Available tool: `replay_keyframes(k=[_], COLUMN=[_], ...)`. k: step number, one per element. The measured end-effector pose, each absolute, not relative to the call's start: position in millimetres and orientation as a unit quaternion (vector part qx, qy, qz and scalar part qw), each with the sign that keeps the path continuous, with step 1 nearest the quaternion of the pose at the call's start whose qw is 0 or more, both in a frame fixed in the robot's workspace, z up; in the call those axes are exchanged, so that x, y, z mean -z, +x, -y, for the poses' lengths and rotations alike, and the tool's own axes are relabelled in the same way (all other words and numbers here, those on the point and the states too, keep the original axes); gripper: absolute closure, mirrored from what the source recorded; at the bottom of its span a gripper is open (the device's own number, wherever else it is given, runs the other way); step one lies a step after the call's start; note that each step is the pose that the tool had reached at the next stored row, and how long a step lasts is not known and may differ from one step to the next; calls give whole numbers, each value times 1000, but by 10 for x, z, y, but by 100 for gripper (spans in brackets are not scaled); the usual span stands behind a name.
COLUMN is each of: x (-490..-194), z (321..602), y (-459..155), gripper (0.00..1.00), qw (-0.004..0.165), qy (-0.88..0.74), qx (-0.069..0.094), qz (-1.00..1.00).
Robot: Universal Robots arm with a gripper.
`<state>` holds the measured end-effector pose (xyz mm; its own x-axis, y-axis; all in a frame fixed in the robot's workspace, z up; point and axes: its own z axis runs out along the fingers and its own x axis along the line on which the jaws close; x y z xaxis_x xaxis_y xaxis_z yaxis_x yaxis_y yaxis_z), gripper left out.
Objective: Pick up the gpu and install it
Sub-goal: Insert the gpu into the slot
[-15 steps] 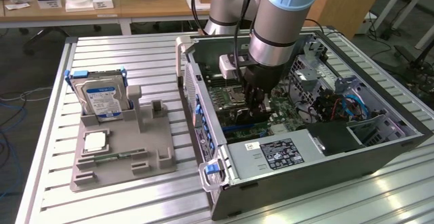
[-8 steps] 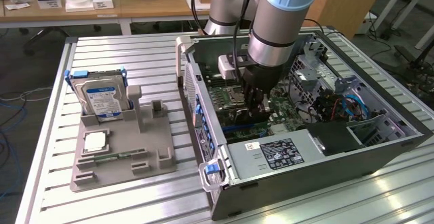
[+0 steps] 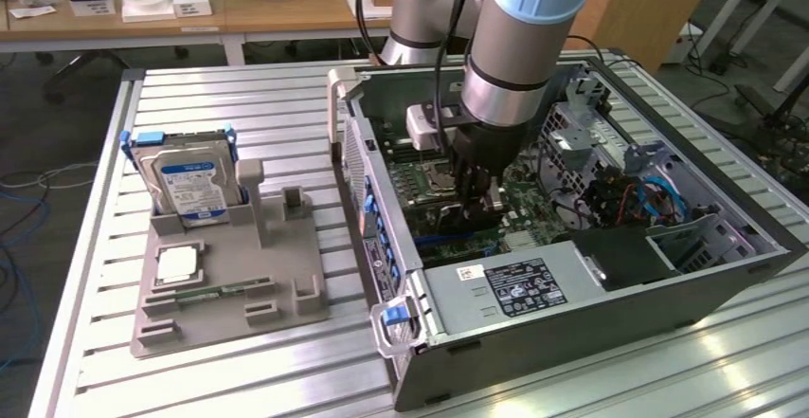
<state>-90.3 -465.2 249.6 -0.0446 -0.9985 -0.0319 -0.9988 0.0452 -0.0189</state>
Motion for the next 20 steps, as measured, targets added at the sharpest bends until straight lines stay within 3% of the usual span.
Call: replay_keyframes(k=[20], x=[-2479], z=[4651], y=[-909], gripper=[73], qw=[18], qy=[-691], qx=[-4], qz=[-723])
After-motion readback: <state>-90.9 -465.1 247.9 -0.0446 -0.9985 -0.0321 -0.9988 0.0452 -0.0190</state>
